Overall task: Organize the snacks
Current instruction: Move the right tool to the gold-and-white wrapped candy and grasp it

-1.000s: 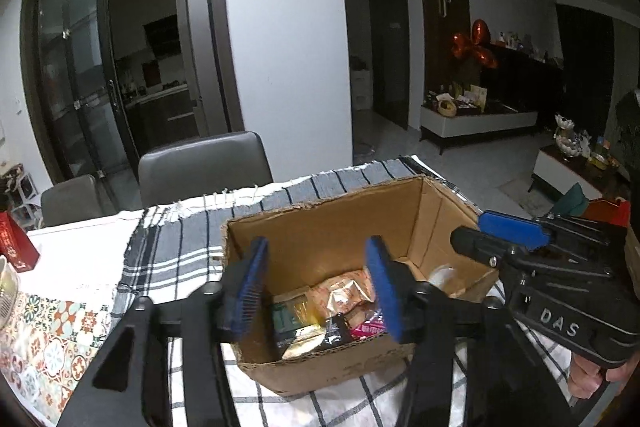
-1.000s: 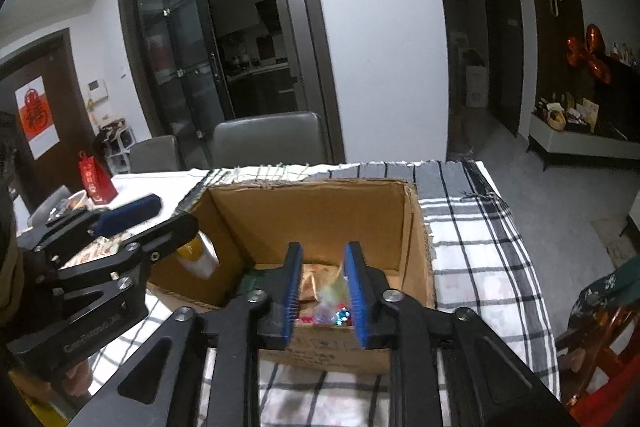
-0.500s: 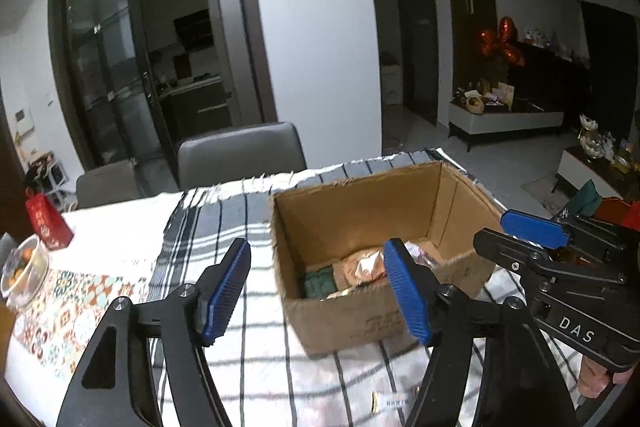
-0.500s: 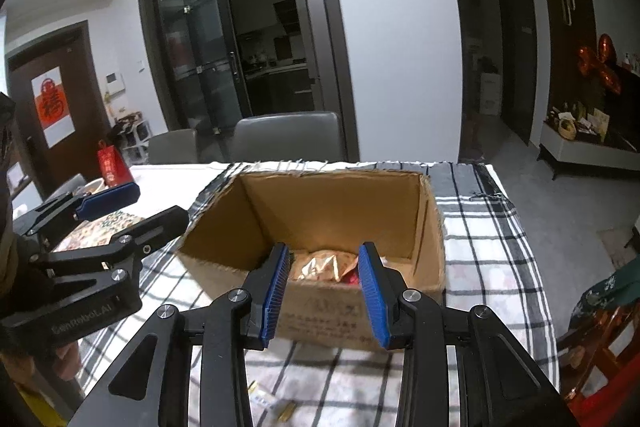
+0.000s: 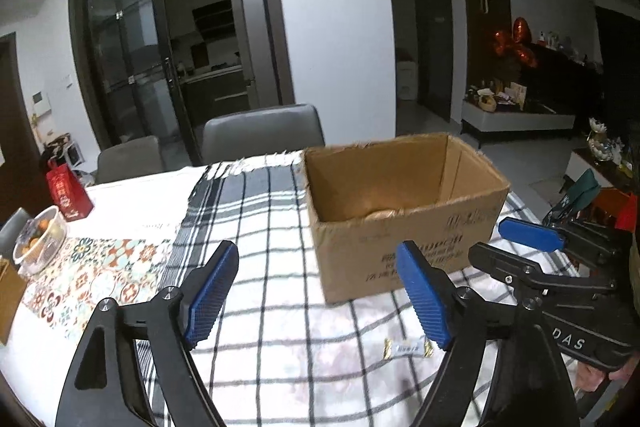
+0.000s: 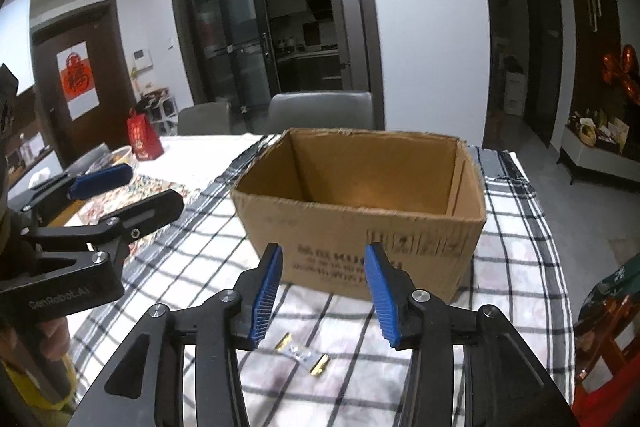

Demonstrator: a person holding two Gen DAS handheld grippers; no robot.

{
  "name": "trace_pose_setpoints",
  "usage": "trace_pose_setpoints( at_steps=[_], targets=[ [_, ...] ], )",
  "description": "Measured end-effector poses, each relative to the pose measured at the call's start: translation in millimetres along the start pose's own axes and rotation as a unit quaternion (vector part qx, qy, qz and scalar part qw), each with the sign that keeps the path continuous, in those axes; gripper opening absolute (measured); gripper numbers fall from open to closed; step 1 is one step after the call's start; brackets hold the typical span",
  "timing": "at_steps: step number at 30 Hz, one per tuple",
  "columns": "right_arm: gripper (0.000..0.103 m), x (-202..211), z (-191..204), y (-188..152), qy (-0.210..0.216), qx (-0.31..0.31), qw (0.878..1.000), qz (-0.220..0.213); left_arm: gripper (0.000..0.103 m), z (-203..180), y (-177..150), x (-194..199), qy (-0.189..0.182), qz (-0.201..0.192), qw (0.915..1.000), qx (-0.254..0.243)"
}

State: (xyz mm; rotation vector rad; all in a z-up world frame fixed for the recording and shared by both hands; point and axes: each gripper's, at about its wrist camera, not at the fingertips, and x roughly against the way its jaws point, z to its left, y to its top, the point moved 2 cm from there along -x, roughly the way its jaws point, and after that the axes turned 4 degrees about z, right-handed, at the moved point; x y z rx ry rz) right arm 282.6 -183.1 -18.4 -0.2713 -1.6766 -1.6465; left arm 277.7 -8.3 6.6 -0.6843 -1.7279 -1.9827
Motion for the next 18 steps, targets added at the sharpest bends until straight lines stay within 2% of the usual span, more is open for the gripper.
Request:
trace_pose_setpoints(
  at_steps=[6, 9, 18],
  targets=[
    [0.044, -16, 10, -22, 0.008, 0.022, 0.999, 0.038, 0.081, 4, -34, -8, 0.012, 0.033, 0.9994, 0.005],
    [0.044, -26, 12, -32, 0.015, 0.029, 0.998, 0.058, 0.081, 5, -49, -16, 0.006, 0.055, 0.9984, 0.011],
    [0.044, -64, 26, -60, 0.046, 0.078, 0.987, 0.133, 0.081, 4, -89, -37, 0.008, 0.107, 0.9939, 0.024]
  ],
)
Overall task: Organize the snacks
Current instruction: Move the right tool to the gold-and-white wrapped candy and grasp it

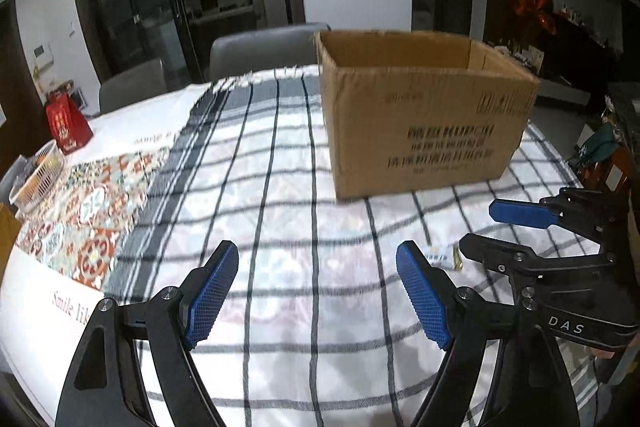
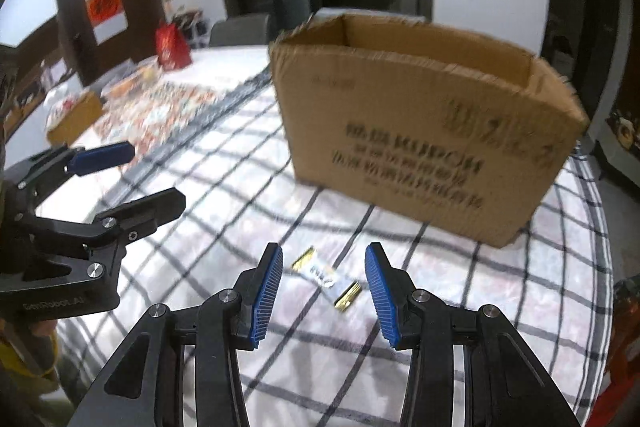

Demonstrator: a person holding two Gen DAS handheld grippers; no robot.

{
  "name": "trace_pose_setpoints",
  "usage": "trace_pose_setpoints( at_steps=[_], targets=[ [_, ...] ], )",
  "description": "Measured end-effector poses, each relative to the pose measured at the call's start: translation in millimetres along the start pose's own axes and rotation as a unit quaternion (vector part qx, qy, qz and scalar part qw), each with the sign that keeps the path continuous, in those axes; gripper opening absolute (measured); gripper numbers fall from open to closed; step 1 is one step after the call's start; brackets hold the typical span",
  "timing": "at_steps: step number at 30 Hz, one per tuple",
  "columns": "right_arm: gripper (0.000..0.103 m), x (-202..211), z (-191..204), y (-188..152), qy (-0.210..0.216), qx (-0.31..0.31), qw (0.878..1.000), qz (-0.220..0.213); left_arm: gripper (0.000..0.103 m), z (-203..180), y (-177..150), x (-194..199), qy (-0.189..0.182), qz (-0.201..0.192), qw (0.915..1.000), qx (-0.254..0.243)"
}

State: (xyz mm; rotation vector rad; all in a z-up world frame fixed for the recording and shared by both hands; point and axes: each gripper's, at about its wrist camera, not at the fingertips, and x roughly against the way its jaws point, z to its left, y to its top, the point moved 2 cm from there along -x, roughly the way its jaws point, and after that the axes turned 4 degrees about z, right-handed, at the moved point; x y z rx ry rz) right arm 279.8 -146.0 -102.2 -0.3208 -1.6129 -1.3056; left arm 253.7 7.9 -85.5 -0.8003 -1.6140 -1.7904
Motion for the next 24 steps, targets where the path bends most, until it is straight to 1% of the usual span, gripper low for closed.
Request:
trace_pose_setpoints(
  at_steps=[4, 11, 13, 17, 22, 24],
  targets=[
    [0.044, -20, 4, -4, 0.009, 0.030, 0.999, 0.035, 0.081, -2, -8, -12, 0.002, 0.019, 0.9998, 0.002],
    [0.044, -51, 4, -7, 0.019, 0.064, 0.994, 0.085, 0.081, -5, -13, -28, 0.006, 0.036, 0.9993, 0.001],
    [0.043, -57, 4, -6, 0.012, 0.074, 0.993, 0.091, 0.081, -6, -13, -31, 0.005, 0.039, 0.9992, -0.001],
    [0.043, -66, 5, -5, 0.012, 0.098, 0.990, 0.104, 0.081, -7, -12, -37, 0.004, 0.045, 0.9990, 0.001],
    [0.043, -76, 2, -3, 0.018, 0.099, 0.988, 0.115, 0.081, -7, -12, -43, 0.002, 0.052, 0.9986, 0.004],
    [0.040, -78, 2, -1, 0.023, 0.097, 0.989, 0.113, 0.081, -7, -12, -45, 0.003, 0.054, 0.9985, 0.004]
  ],
)
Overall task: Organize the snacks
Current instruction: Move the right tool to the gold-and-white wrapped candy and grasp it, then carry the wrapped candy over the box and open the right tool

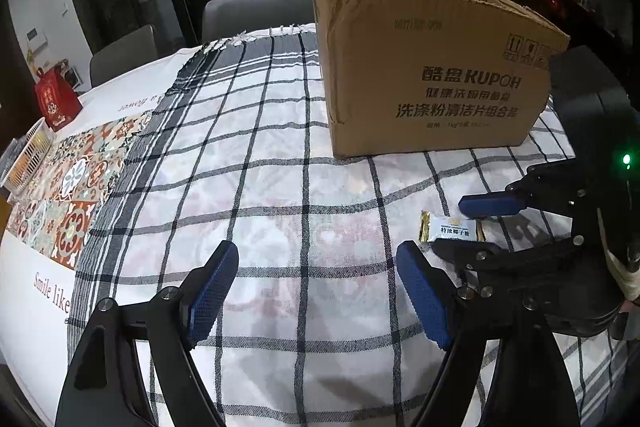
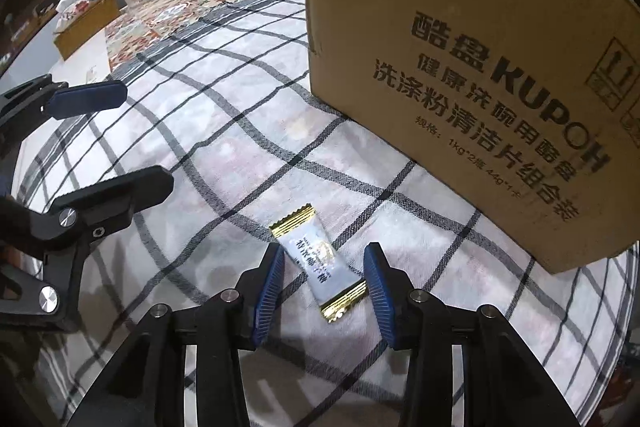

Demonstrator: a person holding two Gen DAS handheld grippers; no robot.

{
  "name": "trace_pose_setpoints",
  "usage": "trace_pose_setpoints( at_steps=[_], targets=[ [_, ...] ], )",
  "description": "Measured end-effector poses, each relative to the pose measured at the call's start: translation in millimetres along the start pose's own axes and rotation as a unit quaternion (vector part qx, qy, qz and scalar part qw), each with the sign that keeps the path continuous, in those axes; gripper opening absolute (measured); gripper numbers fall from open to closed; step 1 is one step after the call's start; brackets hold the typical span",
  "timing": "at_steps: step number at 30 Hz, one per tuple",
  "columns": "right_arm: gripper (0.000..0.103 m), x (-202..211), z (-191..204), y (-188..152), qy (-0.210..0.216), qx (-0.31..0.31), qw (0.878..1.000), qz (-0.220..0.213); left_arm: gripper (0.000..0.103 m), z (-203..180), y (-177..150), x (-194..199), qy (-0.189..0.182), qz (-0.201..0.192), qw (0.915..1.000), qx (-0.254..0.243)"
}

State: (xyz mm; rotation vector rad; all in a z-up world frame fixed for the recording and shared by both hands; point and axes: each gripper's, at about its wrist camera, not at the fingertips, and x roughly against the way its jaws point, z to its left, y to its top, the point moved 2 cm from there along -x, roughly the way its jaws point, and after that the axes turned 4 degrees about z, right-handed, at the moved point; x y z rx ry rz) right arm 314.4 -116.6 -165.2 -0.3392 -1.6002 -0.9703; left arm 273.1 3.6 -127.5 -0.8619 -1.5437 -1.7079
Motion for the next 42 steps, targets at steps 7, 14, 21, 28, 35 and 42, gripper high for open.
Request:
trace_pose_setpoints(
  at_steps=[7, 14, 21, 28, 35, 42],
  targets=[
    [0.023, 0, -4, 2, 0.006, -0.014, 1.000, -0.004, 0.081, 2, 0, -3, -0.003, 0.005, 1.0000, 0.007],
    [0.022, 18, -5, -4, 0.004, -0.039, 0.999, -0.025, 0.081, 1, 1, 2, -0.002, -0.001, 1.0000, 0.006],
    [0.022, 45, -2, -7, -0.005, -0.066, 0.996, -0.057, 0.081, 0, 6, 21, -0.008, -0.023, 0.9997, 0.004],
    [0.022, 81, -8, -7, -0.024, -0.113, 0.988, -0.106, 0.081, -3, 24, 44, -0.014, -0.053, 0.9985, -0.007],
    [0.022, 119, -19, 2, -0.046, -0.145, 0.976, -0.156, 0.081, -6, 51, 66, -0.014, -0.092, 0.9955, -0.018],
    [0.022, 153, -35, 19, -0.070, -0.167, 0.962, -0.205, 0.081, -8, 83, 82, -0.019, -0.124, 0.9918, -0.023]
  ],
)
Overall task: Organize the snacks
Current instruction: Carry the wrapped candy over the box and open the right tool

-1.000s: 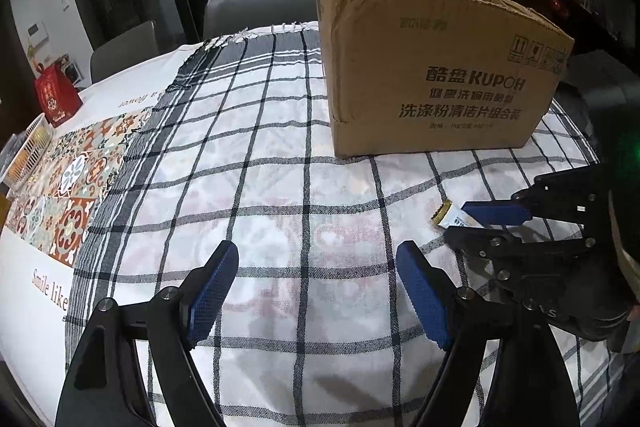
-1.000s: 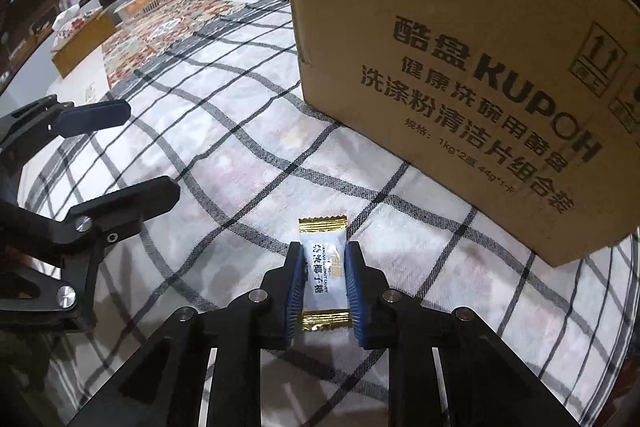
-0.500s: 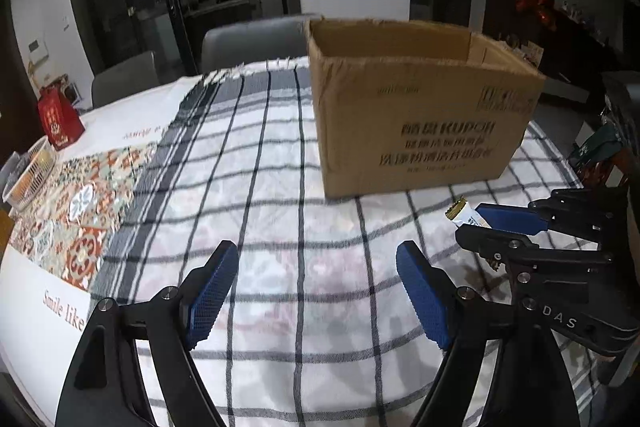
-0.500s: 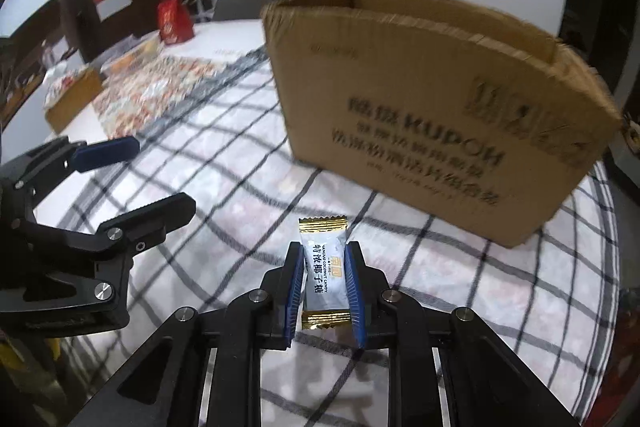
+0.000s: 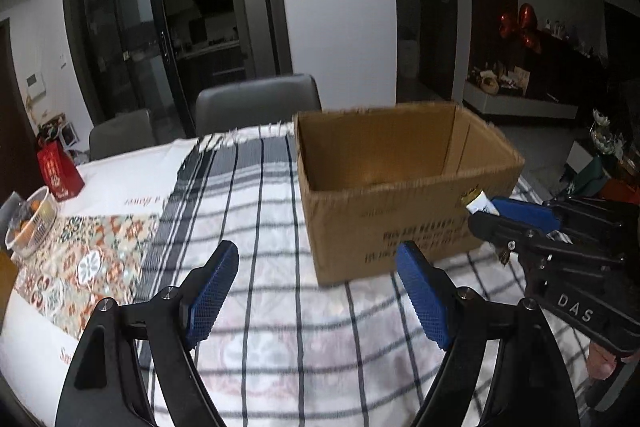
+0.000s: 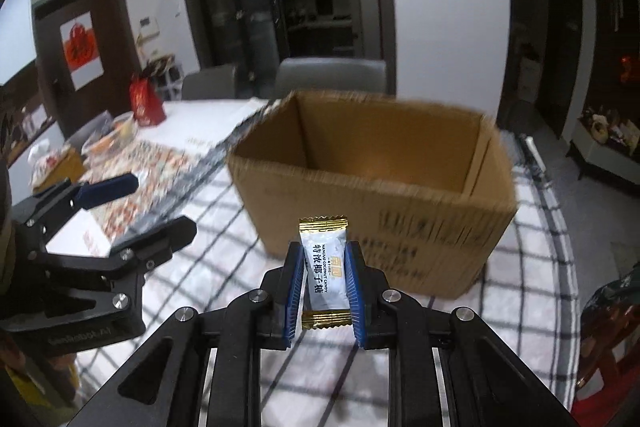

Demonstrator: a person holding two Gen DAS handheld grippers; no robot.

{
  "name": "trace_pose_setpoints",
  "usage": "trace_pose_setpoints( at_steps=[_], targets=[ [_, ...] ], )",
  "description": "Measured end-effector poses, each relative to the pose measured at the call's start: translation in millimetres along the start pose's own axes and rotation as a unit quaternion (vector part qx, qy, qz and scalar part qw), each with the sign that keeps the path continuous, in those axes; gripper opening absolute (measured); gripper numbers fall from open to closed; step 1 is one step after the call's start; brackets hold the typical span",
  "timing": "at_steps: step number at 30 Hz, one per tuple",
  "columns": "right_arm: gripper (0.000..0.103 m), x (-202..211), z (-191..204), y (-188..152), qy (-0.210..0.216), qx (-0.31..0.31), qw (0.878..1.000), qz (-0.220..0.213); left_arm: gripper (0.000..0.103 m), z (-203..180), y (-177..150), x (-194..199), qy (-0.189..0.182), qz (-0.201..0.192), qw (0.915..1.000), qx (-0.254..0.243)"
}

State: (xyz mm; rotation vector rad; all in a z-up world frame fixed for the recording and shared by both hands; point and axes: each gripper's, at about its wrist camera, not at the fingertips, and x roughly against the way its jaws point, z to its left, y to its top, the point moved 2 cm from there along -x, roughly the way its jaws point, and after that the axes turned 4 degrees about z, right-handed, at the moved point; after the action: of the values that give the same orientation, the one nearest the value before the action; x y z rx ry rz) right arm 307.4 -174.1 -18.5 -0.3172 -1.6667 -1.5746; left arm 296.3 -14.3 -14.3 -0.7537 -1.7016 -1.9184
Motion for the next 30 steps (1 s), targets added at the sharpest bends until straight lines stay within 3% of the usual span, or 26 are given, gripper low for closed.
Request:
trace_pose_setpoints(
  at_steps=[7, 18, 19, 20, 26, 30],
  targets=[
    [0.022, 6, -9, 42, -0.025, -0.013, 0.998, -0.049, 0.082, 5, 32, -7, 0.009, -0.020, 0.9998, -0.002],
    [0.023, -23, -37, 75, -0.056, -0.037, 0.997, -0.046, 0.082, 8, 52, -27, 0.018, -0.021, 0.9996, -0.003],
    [0.029, -25, -40, 76, -0.061, -0.040, 0.996, -0.042, 0.082, 8, 53, -27, 0.019, -0.021, 0.9996, -0.003],
    [0.042, -26, -42, 76, -0.069, -0.043, 0.996, -0.040, 0.082, 8, 52, -28, 0.020, -0.022, 0.9996, -0.003],
    [0.045, -10, -37, 60, -0.076, -0.047, 0.995, -0.046, 0.082, 7, 46, -19, 0.020, -0.028, 0.9994, -0.002],
    [0.062, 14, -30, 42, -0.094, -0.055, 0.992, -0.061, 0.085, 8, 39, 0, 0.012, -0.041, 0.9991, 0.004]
  ],
)
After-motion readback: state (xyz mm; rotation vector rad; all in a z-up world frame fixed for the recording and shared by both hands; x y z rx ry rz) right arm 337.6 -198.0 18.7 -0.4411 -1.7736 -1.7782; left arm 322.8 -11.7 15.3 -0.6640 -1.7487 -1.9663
